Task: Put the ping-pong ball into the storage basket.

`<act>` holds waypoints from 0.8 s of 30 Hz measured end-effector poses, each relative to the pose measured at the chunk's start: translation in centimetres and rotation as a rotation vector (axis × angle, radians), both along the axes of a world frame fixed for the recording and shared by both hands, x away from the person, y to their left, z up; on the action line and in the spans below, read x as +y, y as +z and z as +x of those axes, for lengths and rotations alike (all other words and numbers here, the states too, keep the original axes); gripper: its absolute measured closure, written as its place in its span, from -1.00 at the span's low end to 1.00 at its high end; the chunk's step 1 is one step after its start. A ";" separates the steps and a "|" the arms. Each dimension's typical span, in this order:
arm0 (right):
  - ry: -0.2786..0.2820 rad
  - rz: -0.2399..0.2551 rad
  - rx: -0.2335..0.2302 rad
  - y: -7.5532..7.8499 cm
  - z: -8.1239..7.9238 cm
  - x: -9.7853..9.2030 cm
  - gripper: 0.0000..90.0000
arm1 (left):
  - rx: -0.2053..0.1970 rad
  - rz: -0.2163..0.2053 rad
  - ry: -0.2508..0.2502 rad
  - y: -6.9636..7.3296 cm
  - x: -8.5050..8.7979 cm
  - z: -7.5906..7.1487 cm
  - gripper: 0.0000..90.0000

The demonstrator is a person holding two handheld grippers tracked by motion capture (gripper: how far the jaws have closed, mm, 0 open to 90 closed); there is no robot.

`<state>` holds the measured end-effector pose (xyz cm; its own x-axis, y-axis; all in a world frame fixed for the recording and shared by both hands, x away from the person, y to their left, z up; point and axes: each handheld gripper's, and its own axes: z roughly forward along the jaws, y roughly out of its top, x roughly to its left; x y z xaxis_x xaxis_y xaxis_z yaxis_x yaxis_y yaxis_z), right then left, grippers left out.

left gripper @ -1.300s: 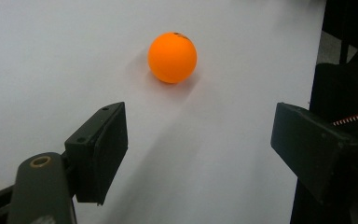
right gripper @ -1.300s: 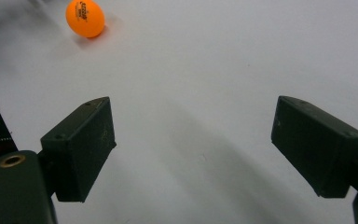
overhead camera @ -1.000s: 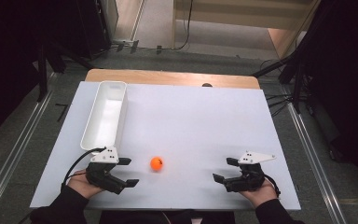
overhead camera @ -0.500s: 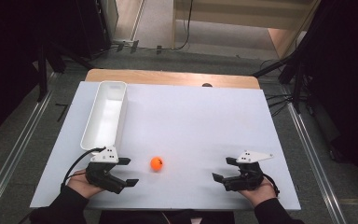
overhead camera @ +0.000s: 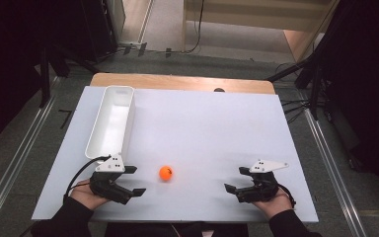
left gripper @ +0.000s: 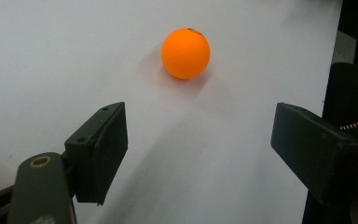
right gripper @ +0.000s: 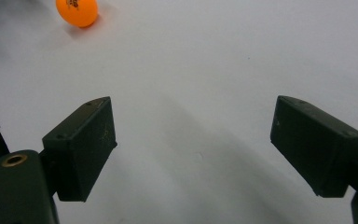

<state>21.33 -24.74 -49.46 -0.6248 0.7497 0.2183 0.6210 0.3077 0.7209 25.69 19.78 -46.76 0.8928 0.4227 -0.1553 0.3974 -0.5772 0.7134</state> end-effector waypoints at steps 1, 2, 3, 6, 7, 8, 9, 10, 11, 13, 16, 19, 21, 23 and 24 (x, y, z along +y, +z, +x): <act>-0.002 0.001 -0.004 0.0 0.0 0.0 -0.72 | -0.002 0.001 0.005 0.0 0.0 0.0 -0.58; -0.003 0.001 -0.004 0.0 0.0 -0.1 -0.72 | -0.004 0.002 0.006 0.0 0.0 0.0 -0.58; -0.003 0.000 -0.003 0.0 0.0 -0.1 -0.72 | -0.004 0.003 0.005 0.0 0.0 0.0 -0.57; -0.001 0.000 0.003 0.0 0.0 -0.1 -0.72 | -0.008 0.020 0.006 -0.1 -0.1 0.0 -0.58; -0.002 -0.001 0.002 0.0 0.0 -0.1 -0.72 | -0.006 0.020 0.006 -0.1 -0.1 0.0 -0.58; 0.000 0.001 0.002 0.0 0.0 -0.1 -0.72 | -0.005 0.020 0.007 -0.1 -0.1 0.0 -0.58; 0.000 0.001 0.002 0.0 0.0 -0.1 -0.72 | -0.003 0.017 0.006 -0.1 -0.1 0.0 -0.58; 0.001 0.002 0.003 0.0 0.0 0.0 -0.72 | -0.001 0.014 0.004 -0.1 -0.1 0.0 -0.58; 0.003 0.001 0.004 0.0 0.1 0.0 -0.72 | 0.000 0.011 0.003 -0.1 -0.1 0.0 -0.58; 0.004 0.002 0.004 -0.1 0.1 0.0 -0.72 | 0.002 0.009 0.004 -0.1 0.0 0.0 -0.58; 0.004 0.002 0.005 0.0 0.1 0.0 -0.72 | 0.002 0.013 0.003 -0.1 -0.1 0.0 -0.58; 0.006 0.001 0.004 0.0 0.0 -0.1 -0.72 | 0.002 0.014 -0.001 -0.1 -0.1 0.0 -0.58; 0.007 0.001 0.003 -0.1 0.0 0.0 -0.72 | 0.000 0.019 -0.005 -0.1 -0.1 0.0 -0.58; 0.008 0.001 0.003 -0.1 0.0 0.0 -0.72 | 0.001 0.017 -0.003 -0.1 -0.1 0.0 -0.58; 0.010 0.000 0.002 -0.1 0.0 0.0 -0.72 | 0.001 0.017 -0.001 -0.1 -0.1 0.0 -0.58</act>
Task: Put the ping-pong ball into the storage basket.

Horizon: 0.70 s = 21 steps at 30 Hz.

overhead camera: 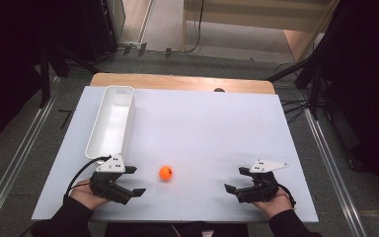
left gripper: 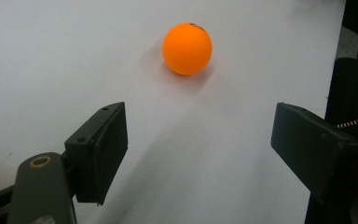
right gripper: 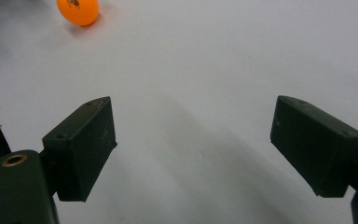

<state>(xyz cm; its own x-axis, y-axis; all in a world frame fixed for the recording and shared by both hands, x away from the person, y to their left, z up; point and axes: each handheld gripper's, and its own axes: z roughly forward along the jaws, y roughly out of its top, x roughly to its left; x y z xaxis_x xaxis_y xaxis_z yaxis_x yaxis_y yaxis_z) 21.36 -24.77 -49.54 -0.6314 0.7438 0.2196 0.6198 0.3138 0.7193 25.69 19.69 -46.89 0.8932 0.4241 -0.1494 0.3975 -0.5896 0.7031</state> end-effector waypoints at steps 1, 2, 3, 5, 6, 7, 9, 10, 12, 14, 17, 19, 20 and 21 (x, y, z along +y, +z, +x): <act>0.000 0.001 0.003 0.0 0.0 0.0 -0.72 | 0.000 0.000 0.000 0.0 0.0 0.0 -0.58; 0.001 0.001 0.004 0.0 0.0 0.0 -0.72 | 0.000 0.000 0.000 0.0 0.0 0.0 -0.58; 0.003 0.001 0.003 0.0 0.0 0.0 -0.72 | 0.001 0.000 0.000 0.0 0.0 0.0 -0.58; 0.006 -0.001 0.002 0.0 0.0 0.0 -0.72 | -0.001 0.001 0.000 0.0 0.0 0.0 -0.58; 0.008 0.000 0.002 0.0 0.0 0.0 -0.72 | 0.001 -0.001 -0.001 0.0 0.0 0.0 -0.58; 0.009 -0.002 0.000 0.0 0.0 0.0 -0.72 | 0.001 0.001 -0.001 0.0 0.0 0.0 -0.58; 0.010 -0.001 0.000 0.0 0.0 0.0 -0.72 | 0.001 0.001 -0.002 0.0 0.0 0.0 -0.58; 0.011 0.000 0.002 0.0 0.0 0.1 -0.72 | 0.001 0.001 -0.002 0.0 0.0 0.0 -0.58; 0.009 0.000 0.005 0.0 0.0 0.1 -0.72 | 0.002 0.001 -0.003 0.0 0.0 0.0 -0.58; 0.009 -0.001 0.006 -0.1 0.0 0.1 -0.72 | 0.002 -0.003 -0.003 0.1 0.0 -0.1 -0.58; 0.009 0.000 0.012 -0.1 0.0 0.1 -0.72 | -0.007 -0.013 -0.009 0.3 -0.1 -0.2 -0.58; 0.012 0.004 0.013 -0.1 0.0 0.1 -0.72 | -0.009 -0.019 -0.004 0.4 -0.2 -0.2 -0.58; 0.012 0.004 0.013 -0.1 0.0 0.1 -0.72 | -0.008 -0.024 0.001 0.5 -0.2 -0.2 -0.58; 0.018 0.001 0.008 -0.1 0.0 0.1 -0.72 | -0.001 -0.030 0.002 0.5 -0.3 -0.1 -0.58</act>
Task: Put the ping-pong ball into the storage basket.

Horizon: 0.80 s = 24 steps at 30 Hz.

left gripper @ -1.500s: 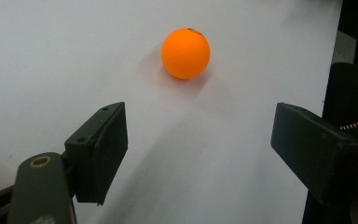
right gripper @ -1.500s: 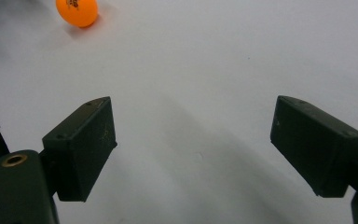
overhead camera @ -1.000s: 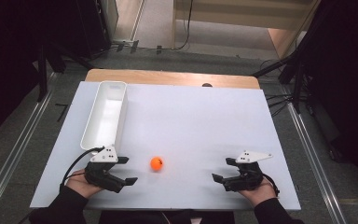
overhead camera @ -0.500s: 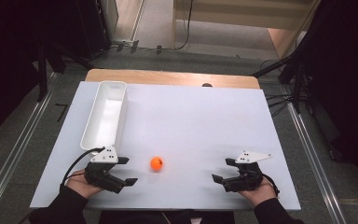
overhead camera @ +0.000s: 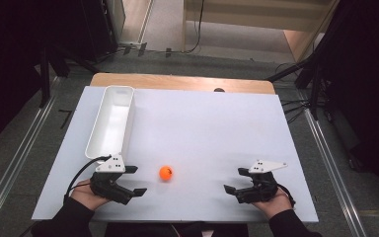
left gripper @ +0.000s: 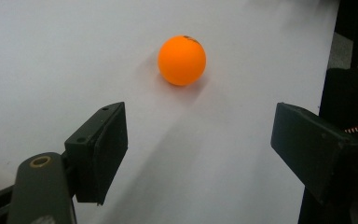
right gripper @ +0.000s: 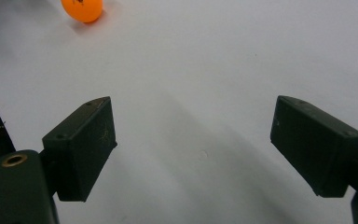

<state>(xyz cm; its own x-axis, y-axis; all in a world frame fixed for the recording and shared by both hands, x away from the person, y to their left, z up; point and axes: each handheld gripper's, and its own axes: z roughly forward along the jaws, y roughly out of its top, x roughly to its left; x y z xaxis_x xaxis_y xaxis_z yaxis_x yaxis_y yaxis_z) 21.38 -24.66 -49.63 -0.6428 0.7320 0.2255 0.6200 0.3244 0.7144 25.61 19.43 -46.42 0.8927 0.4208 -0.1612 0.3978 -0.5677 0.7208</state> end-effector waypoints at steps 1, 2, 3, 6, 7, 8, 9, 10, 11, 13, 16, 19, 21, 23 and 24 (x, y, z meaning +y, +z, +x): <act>0.000 -0.001 0.000 0.0 0.0 0.0 -0.72 | 0.006 -0.010 0.008 0.0 0.0 0.0 -0.58; 0.000 -0.001 0.000 0.0 0.0 0.0 -0.72 | 0.005 -0.013 0.011 0.0 0.0 0.1 -0.58; -0.001 -0.002 0.002 0.0 0.0 0.0 -0.72 | 0.014 -0.021 0.017 0.1 -0.1 0.1 -0.58; 0.001 -0.003 0.003 0.0 0.0 0.0 -0.72 | 0.009 -0.035 0.031 0.4 -0.3 -0.1 -0.58; 0.001 -0.004 0.003 0.0 0.0 0.0 -0.72 | 0.007 -0.039 0.037 0.4 -0.5 -0.1 -0.58; 0.001 -0.005 0.003 0.0 0.0 0.0 -0.72 | 0.007 -0.039 0.037 0.4 -0.5 -0.1 -0.58; 0.002 -0.005 0.003 0.0 0.0 0.0 -0.72 | 0.005 -0.041 0.038 0.4 -0.6 -0.1 -0.58; 0.002 -0.005 0.003 0.0 0.0 0.0 -0.72 | -0.001 -0.045 0.043 0.4 -0.9 -0.1 -0.58; 0.002 -0.006 0.004 0.0 0.0 0.0 -0.72 | -0.001 -0.042 0.040 0.5 -1.0 0.0 -0.58; 0.006 -0.006 0.004 0.0 0.0 0.0 -0.72 | 0.001 -0.050 0.038 0.4 -1.1 0.1 -0.58; 0.004 -0.006 0.006 -0.1 0.0 0.0 -0.72 | 0.002 -0.034 0.028 0.5 -1.5 0.2 -0.59; 0.006 -0.007 0.005 -0.1 0.0 0.0 -0.72 | -0.008 -0.042 0.023 0.6 -1.8 0.2 -0.59; 0.003 -0.007 0.006 -0.1 0.0 0.0 -0.72 | -0.009 -0.047 0.023 0.7 -2.0 0.3 -0.59; 0.005 -0.007 0.009 -0.1 0.0 0.0 -0.72 | -0.008 -0.050 0.022 0.8 -2.1 0.5 -0.59; 0.006 -0.007 0.009 -0.1 0.0 0.0 -0.72 | -0.007 -0.053 0.022 0.8 -2.2 0.6 -0.59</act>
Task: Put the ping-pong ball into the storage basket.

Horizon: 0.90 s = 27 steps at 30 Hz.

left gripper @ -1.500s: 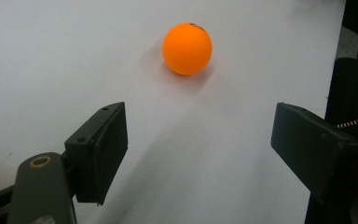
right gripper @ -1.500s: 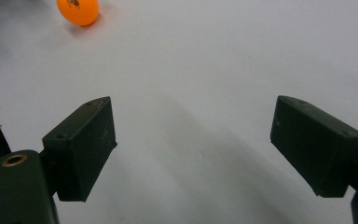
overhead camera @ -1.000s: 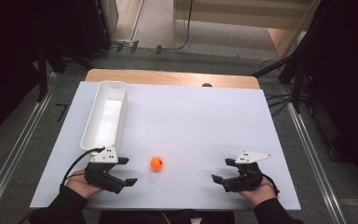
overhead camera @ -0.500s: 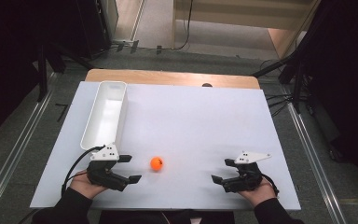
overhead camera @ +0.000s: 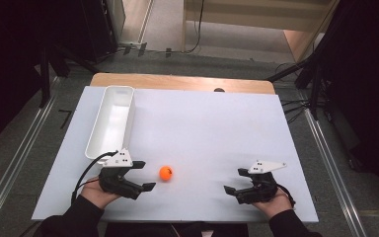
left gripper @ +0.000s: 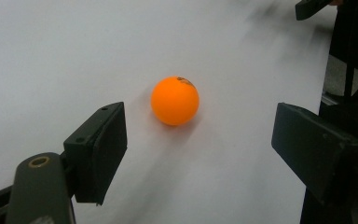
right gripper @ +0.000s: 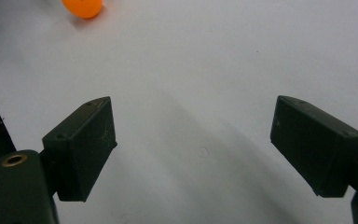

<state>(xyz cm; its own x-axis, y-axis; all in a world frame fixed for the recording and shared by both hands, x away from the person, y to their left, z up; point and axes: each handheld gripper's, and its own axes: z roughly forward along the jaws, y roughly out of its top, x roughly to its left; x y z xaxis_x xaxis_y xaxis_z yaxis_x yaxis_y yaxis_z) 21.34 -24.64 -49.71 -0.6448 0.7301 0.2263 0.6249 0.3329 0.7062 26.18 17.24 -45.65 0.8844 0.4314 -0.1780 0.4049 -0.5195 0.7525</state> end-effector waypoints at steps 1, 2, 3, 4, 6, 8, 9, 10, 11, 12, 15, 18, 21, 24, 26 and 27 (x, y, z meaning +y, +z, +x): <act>0.000 -0.001 0.000 0.0 0.0 0.0 -0.72 | 0.006 -0.006 -0.002 0.0 -0.1 0.1 -0.59; 0.000 -0.001 0.000 0.0 0.0 0.0 -0.72 | 0.014 -0.010 -0.005 0.1 -0.2 0.1 -0.59; -0.002 -0.001 0.000 0.0 0.0 0.0 -0.72 | 0.021 -0.015 -0.010 0.1 -0.3 0.2 -0.59; -0.002 -0.001 0.000 0.0 0.0 0.0 -0.72 | 0.023 -0.020 -0.008 0.1 -0.4 0.2 -0.59; -0.001 -0.001 0.001 0.0 0.0 0.0 -0.72 | 0.028 -0.021 -0.005 0.3 -0.5 0.5 -0.61; 0.000 -0.001 0.000 0.0 0.0 0.0 -0.72 | 0.044 -0.031 0.001 0.3 -0.6 0.7 -0.71; 0.000 -0.001 -0.001 0.0 0.0 0.0 -0.72 | 0.052 -0.038 0.001 0.3 -0.7 0.8 -0.71; -0.001 -0.001 0.000 0.0 0.0 0.0 -0.72 | 0.054 -0.039 -0.003 0.2 -0.8 0.9 -0.71; 0.001 -0.002 -0.001 0.0 0.0 0.0 -0.72 | 0.052 -0.032 -0.004 0.3 -0.9 0.9 -0.71; 0.001 -0.001 -0.001 0.0 0.0 0.0 -0.72 | 0.047 -0.030 -0.005 0.3 -1.0 0.9 -0.72; -0.001 -0.001 -0.001 0.0 0.0 -0.1 -0.72 | 0.070 -0.049 -0.009 0.3 -1.4 1.2 -1.00; 0.001 -0.002 -0.001 -0.1 0.0 0.0 -0.72 | 0.077 -0.059 -0.025 0.3 -1.8 1.2 -1.00; 0.002 -0.003 -0.001 -0.1 0.0 0.0 -0.72 | 0.057 -0.037 -0.024 0.4 -2.2 1.2 -1.00; 0.000 -0.004 -0.001 -0.1 0.0 0.0 -0.72 | 0.041 -0.036 -0.008 0.6 -2.5 1.4 -1.00; 0.000 -0.004 -0.002 -0.1 0.0 0.0 -0.72 | 0.030 -0.037 0.004 0.7 -2.6 1.5 -1.00; 0.002 -0.006 -0.002 -0.1 0.0 -0.1 -0.72 | 0.027 -0.041 0.016 0.7 -2.7 1.6 -1.00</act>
